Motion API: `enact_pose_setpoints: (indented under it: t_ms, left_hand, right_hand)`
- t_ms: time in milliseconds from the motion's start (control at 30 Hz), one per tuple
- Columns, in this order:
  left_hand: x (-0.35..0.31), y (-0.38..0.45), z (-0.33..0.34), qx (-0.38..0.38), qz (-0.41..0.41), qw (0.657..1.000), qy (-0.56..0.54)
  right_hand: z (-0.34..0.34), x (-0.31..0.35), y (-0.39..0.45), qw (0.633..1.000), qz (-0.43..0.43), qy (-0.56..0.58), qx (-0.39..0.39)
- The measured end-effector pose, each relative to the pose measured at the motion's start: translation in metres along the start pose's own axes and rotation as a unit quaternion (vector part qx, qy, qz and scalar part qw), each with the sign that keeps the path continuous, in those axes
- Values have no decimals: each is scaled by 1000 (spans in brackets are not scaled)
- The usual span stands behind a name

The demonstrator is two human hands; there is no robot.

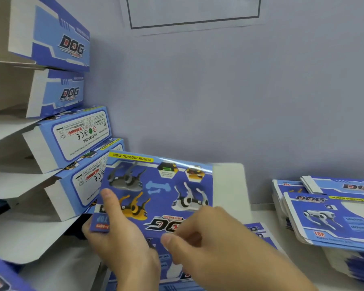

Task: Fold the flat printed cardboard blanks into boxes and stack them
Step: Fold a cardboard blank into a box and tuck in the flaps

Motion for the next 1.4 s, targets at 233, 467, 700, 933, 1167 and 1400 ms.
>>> enact_pose_setpoints:
  t_ms: [233, 467, 700, 933, 1167, 1400]
  left_hand:
    - [7, 3, 1, 8, -69, 997, -33]
    - [15, -12, 7, 289, -260, 921, 21]
    - [20, -16, 2, 359, -204, 895, 171]
    - [3, -6, 3, 419, -52, 882, 210]
    - [1, -9, 7, 441, -54, 854, 271]
    - [4, -12, 7, 464, -71, 857, 212]
  right_hand:
    - [6, -20, 6, 992, 126, 10, 2]
    - [-7, -33, 21, 848, 1, 452, -275]
    - [-33, -64, 10, 821, -78, 430, -367]
    - [-39, -81, 0, 918, -41, 373, -127]
    - [-30, -82, 3, 936, -6, 353, 0]
    - [-26, -83, 11, 923, -54, 354, -143]
Point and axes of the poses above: each hand's wrist, its own y-axis towards the middle knuckle, its own z-axis out of the palm, x = y × z, the point moved 1 cm from there along y, towards the middle knuckle, and after that the axes turned 3 degrees about y, right-handed, at the moved point
